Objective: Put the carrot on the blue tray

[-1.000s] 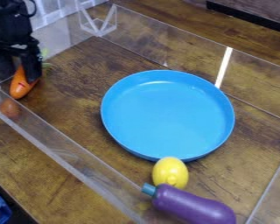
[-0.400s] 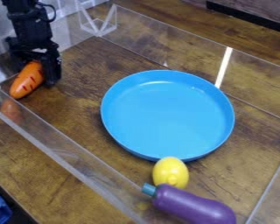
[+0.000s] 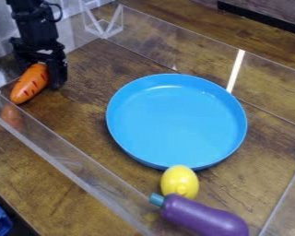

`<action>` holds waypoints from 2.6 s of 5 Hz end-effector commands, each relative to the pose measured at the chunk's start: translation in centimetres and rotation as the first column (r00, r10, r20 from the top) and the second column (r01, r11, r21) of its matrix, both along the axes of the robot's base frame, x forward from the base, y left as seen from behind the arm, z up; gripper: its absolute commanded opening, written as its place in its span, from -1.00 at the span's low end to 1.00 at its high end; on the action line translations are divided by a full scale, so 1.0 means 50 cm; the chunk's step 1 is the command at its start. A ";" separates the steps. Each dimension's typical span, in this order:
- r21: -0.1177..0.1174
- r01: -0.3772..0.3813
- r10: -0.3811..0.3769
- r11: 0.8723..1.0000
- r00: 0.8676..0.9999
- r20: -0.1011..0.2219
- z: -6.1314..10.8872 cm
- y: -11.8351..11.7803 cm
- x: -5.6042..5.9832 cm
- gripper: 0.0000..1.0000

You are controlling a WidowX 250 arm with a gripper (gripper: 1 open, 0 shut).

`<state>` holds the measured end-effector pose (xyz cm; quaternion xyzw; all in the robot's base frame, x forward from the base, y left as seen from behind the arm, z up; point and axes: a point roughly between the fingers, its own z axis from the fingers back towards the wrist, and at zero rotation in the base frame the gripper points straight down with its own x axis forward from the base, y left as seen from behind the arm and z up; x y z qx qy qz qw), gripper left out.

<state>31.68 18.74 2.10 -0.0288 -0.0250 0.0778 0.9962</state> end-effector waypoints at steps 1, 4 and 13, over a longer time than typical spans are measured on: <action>0.027 -0.038 0.037 0.999 0.999 0.032 0.016 0.039 -0.002 1.00; 0.026 -0.040 0.040 0.999 0.999 0.013 0.007 0.028 0.000 1.00; 0.023 0.191 -0.193 0.981 0.976 0.102 0.233 -0.303 0.000 -1.00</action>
